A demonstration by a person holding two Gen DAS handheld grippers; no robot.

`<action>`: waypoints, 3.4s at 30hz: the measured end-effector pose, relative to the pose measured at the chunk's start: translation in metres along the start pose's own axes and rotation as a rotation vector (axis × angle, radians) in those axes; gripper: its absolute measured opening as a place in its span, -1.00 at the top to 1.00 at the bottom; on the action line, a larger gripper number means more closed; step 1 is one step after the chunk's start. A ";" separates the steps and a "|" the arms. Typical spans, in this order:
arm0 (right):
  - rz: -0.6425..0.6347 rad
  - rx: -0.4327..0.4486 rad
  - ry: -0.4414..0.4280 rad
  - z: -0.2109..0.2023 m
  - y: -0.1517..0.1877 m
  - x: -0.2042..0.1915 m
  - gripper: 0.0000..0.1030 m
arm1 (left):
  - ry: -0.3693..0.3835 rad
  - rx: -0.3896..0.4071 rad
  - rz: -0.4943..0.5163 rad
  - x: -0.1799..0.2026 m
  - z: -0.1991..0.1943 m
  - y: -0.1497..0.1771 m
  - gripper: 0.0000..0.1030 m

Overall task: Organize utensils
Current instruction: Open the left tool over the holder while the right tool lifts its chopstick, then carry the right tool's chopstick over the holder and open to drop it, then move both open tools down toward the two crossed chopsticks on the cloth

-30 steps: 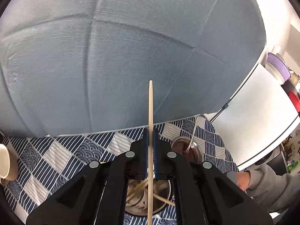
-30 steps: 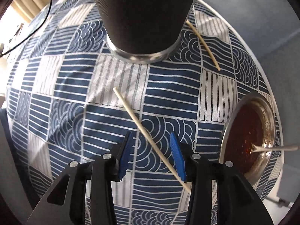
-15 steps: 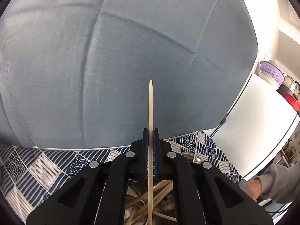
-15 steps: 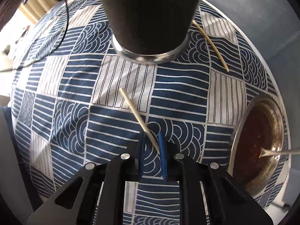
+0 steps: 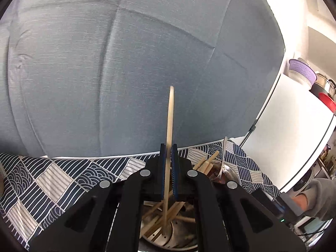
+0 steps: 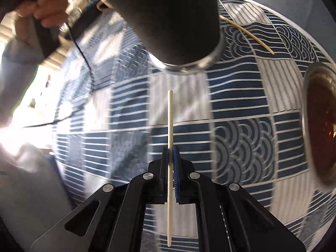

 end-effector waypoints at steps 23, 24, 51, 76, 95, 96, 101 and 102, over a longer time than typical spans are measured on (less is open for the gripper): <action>-0.013 0.402 -0.350 -0.117 -0.066 -0.075 0.91 | -0.262 -0.029 0.021 -0.046 -0.078 -0.004 -0.45; -0.019 0.419 -0.350 -0.122 -0.070 -0.075 0.91 | -0.283 -0.037 0.020 -0.051 -0.081 -0.003 -0.49; -0.141 0.781 -0.107 -0.180 -0.198 -0.050 0.90 | -0.458 -0.272 0.115 -0.070 -0.106 0.055 -0.88; -0.103 0.735 -0.002 -0.179 -0.147 -0.049 0.84 | -0.436 -0.324 0.082 -0.061 -0.107 0.080 -0.88; -0.158 0.662 0.201 -0.164 -0.107 -0.075 -0.39 | -0.436 -0.362 0.023 -0.064 -0.109 0.097 -0.88; -0.150 0.662 0.208 -0.164 -0.103 -0.073 -0.39 | -0.448 -0.366 0.034 -0.065 -0.108 0.099 -0.88; -0.106 0.617 0.247 -0.164 -0.086 -0.050 -0.39 | -0.458 -0.386 0.036 -0.075 -0.101 0.103 -0.88; -0.096 0.606 0.259 -0.163 -0.083 -0.044 -0.39 | -0.460 -0.387 0.032 -0.078 -0.098 0.102 -0.88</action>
Point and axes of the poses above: each gripper's, at about its wrist camera, not at the fingertips, and z roughly the way its jaws point, x to its right, y to its underside, the point moved 7 cm from there along z, roughly the way its jaws point, and after that the axes turned 12 degrees about -y, right-handed, at the moved point
